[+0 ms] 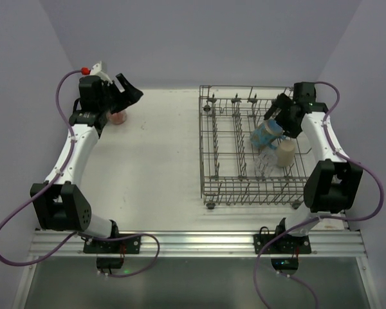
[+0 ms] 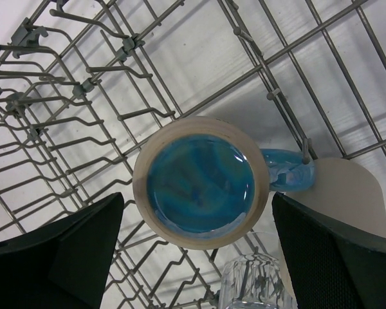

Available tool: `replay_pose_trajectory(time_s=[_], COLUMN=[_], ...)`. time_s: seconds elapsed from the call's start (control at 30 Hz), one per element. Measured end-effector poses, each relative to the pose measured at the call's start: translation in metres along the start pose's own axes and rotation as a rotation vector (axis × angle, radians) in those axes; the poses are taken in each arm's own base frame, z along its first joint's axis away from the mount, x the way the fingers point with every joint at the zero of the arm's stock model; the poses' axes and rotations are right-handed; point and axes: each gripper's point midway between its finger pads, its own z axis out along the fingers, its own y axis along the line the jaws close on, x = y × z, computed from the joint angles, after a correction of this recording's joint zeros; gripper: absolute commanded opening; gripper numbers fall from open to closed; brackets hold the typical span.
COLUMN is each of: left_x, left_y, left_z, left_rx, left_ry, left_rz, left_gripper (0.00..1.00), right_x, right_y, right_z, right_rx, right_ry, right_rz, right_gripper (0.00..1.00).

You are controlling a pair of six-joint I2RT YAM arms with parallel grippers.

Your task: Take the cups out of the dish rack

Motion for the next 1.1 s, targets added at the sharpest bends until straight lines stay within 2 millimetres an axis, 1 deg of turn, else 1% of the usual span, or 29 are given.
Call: replay_pose_trajectory(time_s=[0.23, 0.43, 0.67, 0.93, 1.1], left_x=[0.001, 0.002, 0.004, 0.005, 0.008], left_y=[-0.002, -0.004, -0.006, -0.008, -0.008], left_z=[0.0, 0.0, 0.0, 0.001, 0.002], left_rx=[0.01, 0.022, 0.036, 0.05, 0.054], left_ry=[0.005, 0.009, 0.017, 0.016, 0.023], left_rz=[0.002, 0.003, 0.002, 0.003, 0.003], left_gripper=[0.84, 0.84, 0.84, 0.84, 0.84], right_x=[-0.003, -0.006, 0.0, 0.005, 0.013], right_y=[0.006, 0.005, 0.004, 0.009, 0.005], right_z=[0.006, 0.011, 0.015, 0.013, 0.019], right_rx=[-0.022, -0.019, -0.023, -0.041, -0.025], right_ry=[0.027, 0.038, 0.071, 0.117, 0.165], right_rz=[0.009, 0.018, 0.02, 0.01, 0.005], right_gripper=[0.99, 0.99, 0.99, 0.99, 0.99])
